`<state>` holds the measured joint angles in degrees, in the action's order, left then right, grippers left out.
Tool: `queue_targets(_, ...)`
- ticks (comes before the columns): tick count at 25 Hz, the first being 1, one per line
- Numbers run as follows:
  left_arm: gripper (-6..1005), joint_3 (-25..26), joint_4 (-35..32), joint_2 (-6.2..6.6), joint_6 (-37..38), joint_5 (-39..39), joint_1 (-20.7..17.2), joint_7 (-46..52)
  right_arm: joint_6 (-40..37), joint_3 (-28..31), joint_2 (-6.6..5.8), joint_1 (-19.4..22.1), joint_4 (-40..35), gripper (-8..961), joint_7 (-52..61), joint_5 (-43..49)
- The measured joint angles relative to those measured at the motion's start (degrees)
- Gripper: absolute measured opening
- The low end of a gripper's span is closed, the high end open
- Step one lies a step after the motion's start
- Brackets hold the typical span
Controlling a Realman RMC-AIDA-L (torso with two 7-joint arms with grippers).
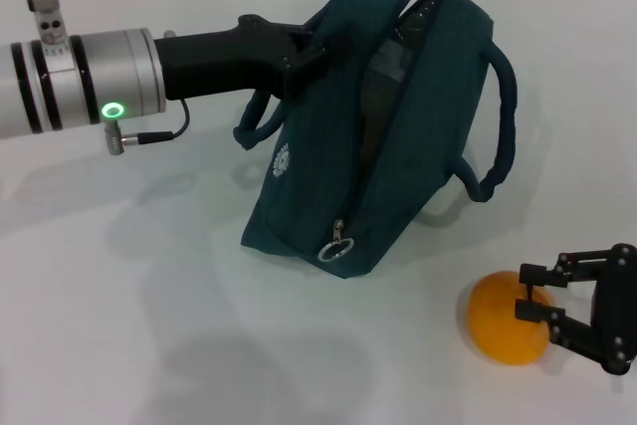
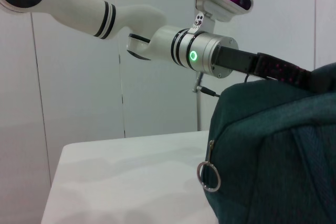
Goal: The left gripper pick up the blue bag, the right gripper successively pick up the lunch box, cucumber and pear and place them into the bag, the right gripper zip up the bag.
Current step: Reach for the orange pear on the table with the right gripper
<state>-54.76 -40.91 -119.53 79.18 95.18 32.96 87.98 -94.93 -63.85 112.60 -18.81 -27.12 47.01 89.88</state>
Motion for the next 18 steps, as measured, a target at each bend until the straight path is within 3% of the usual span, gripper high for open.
queue_targets(12, 42, 0.00, 0.23, 0.08, 0.00, 0.26, 0.00, 0.00, -0.19, 0.04, 0.40, 0.00, 0.19, 279, 0.04, -0.06)
queue_targets(18, 43, 0.00, 0.22, 0.10, 0.00, 0.32, 0.00, -0.01, -0.27, 0.32, 0.42, -0.14, 0.10, 206, 0.28, -0.06)
